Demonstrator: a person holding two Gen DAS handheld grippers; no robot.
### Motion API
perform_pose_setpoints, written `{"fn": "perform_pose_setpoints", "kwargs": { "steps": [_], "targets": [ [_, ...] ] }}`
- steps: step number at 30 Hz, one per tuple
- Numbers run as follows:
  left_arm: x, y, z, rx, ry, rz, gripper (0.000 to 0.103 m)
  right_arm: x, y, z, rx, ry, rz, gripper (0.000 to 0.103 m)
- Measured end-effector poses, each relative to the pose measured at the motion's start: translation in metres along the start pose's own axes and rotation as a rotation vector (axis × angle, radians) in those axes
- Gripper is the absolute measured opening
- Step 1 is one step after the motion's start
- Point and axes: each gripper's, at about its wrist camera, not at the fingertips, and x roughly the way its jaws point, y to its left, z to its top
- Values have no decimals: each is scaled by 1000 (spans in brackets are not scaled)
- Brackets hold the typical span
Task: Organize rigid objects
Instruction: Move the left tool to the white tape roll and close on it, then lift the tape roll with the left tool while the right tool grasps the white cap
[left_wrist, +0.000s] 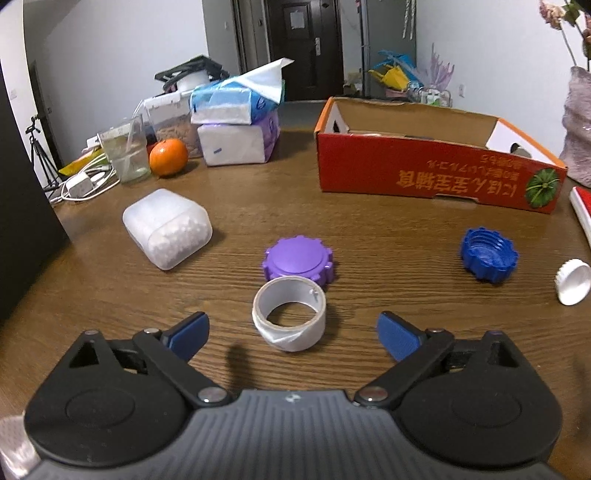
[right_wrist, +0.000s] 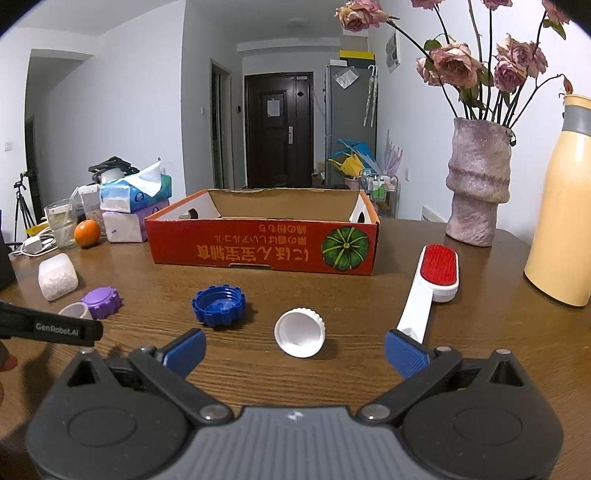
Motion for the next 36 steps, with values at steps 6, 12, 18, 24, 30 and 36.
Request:
{"fn": "perform_pose_setpoints", "kwargs": {
  "steps": [6, 12, 18, 24, 30, 36],
  "targets": [
    [11, 2, 3, -1, 10, -5, 85, 6, -1, -1, 8, 9, -3, 103],
    [18, 1, 7, 11, 9, -10, 72, 12, 1, -2, 3, 20, -14, 103],
    [17, 1, 8, 20, -4, -45, 45, 19, 2, -3, 8, 30, -15, 103],
    [7, -8, 6, 57, -47, -53, 45, 26, 4, -2, 9, 40, -15, 103],
    [-2, -13, 5, 81, -89, -44, 45, 35, 3, 0, 16, 52, -20, 103],
    [-6, -17, 5, 89, -115, -29, 45, 44, 3, 2, 18, 57, -27, 103]
  ]
}}
